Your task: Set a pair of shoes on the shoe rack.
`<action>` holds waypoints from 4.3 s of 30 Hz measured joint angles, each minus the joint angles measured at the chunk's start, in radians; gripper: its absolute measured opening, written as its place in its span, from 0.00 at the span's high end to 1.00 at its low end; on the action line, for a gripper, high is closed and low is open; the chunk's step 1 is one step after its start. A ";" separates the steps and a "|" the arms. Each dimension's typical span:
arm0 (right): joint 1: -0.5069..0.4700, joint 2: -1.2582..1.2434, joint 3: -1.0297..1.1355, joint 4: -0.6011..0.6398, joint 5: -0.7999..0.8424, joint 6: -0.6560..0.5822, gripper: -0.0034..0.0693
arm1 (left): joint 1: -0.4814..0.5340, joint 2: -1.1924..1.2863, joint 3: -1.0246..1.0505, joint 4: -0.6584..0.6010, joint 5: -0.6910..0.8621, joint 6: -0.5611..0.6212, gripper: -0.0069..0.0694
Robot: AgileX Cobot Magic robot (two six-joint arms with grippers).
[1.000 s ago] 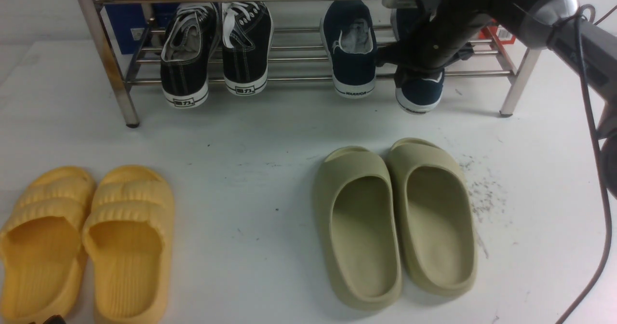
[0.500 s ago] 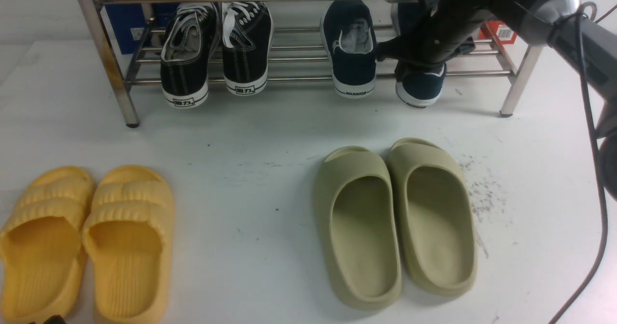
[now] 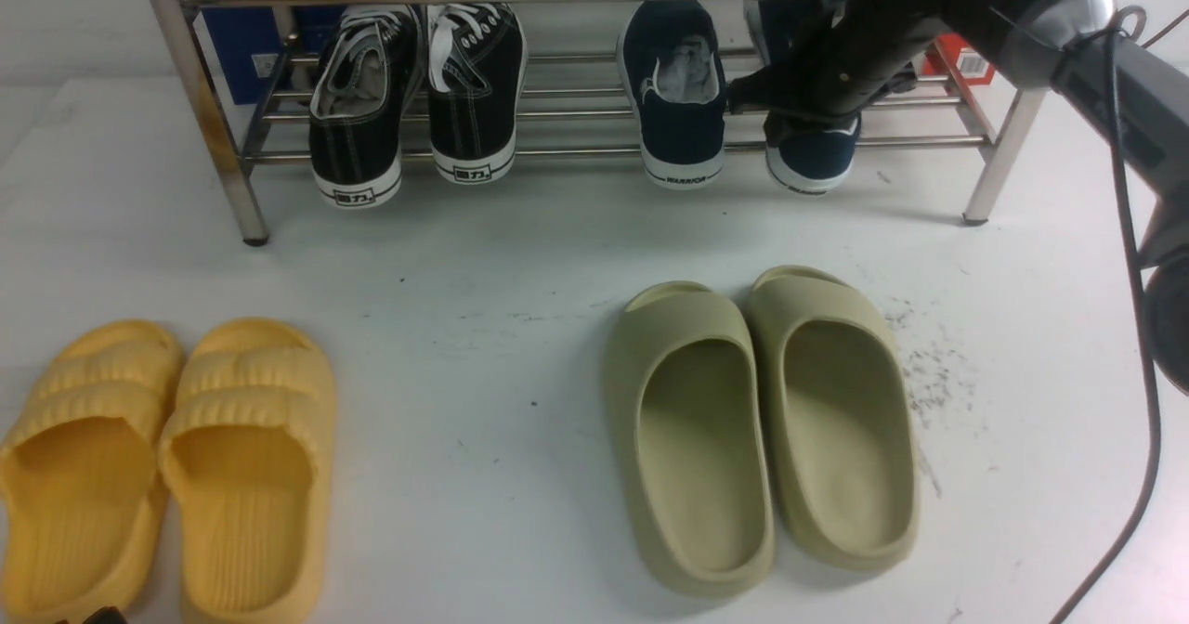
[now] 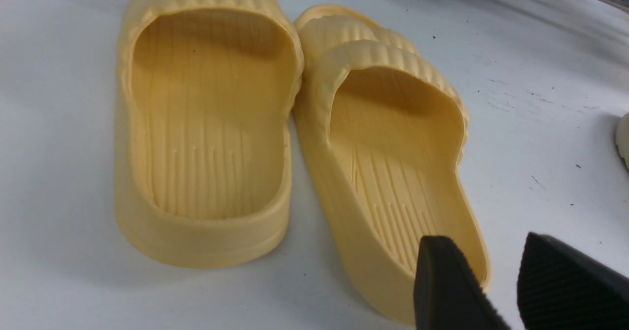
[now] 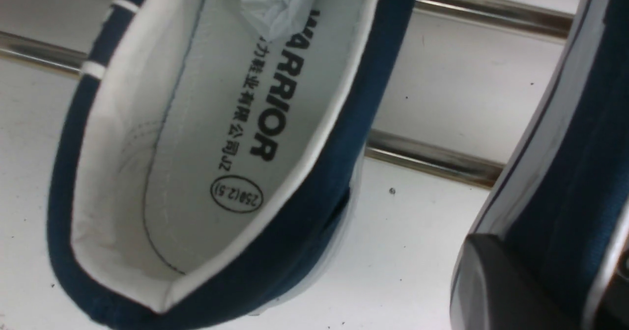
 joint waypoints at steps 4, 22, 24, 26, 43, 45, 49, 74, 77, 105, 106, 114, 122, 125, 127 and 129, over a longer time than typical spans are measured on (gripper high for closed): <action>0.000 0.000 0.000 -0.001 -0.011 0.000 0.80 | 0.000 0.000 0.000 0.000 0.000 0.000 0.60; -0.001 -0.137 -0.008 0.001 0.220 -0.012 0.52 | 0.000 0.000 0.000 0.000 0.000 0.000 0.60; -0.001 -0.164 -0.005 0.002 0.238 -0.012 0.56 | 0.000 0.000 0.000 0.000 0.000 0.000 0.60; -0.001 -0.201 0.026 0.002 0.240 -0.012 0.63 | 0.000 0.000 0.000 0.000 0.000 0.000 0.60; -0.015 -0.297 0.583 -0.009 -0.126 -0.035 0.94 | 0.000 0.000 0.000 0.000 0.000 0.000 0.60; -0.021 -0.281 0.583 -0.007 -0.215 -0.035 0.94 | 0.000 0.000 0.000 0.000 0.000 0.000 0.60; -0.022 -0.278 0.583 -0.005 -0.270 -0.034 0.94 | 0.000 0.000 0.000 0.000 0.000 0.000 0.60; -0.022 -0.378 0.587 0.035 0.035 -0.051 0.91 | 0.000 0.000 0.000 0.000 0.000 0.000 0.60; -0.022 -0.451 0.587 0.037 0.135 -0.056 0.91 | 0.000 0.000 0.000 0.000 0.000 0.000 0.60; -0.040 -1.262 1.072 0.026 0.195 -0.174 0.96 | 0.000 0.000 0.000 0.000 0.000 0.000 0.60; -0.042 -1.272 1.085 0.031 0.178 -0.181 0.96 | 0.000 0.000 0.000 0.000 0.000 0.000 0.60; -0.204 -1.917 1.785 0.159 -0.316 -0.274 0.96 | 0.000 0.000 0.000 0.000 0.000 0.000 0.60; -0.304 -2.391 2.336 0.212 -0.588 -0.278 0.96 | 0.000 0.000 0.000 0.000 0.000 0.000 0.60; -0.310 -2.415 2.428 0.210 -0.640 -0.278 0.96 | 0.000 0.000 0.000 0.000 0.000 0.000 0.60; -0.310 -2.415 2.432 0.204 -0.643 -0.279 0.96 | 0.000 0.000 0.000 0.000 0.000 0.000 0.60; -0.310 -2.415 2.432 0.190 -0.636 -0.279 0.96 | 0.000 0.000 0.000 0.000 0.001 0.000 0.60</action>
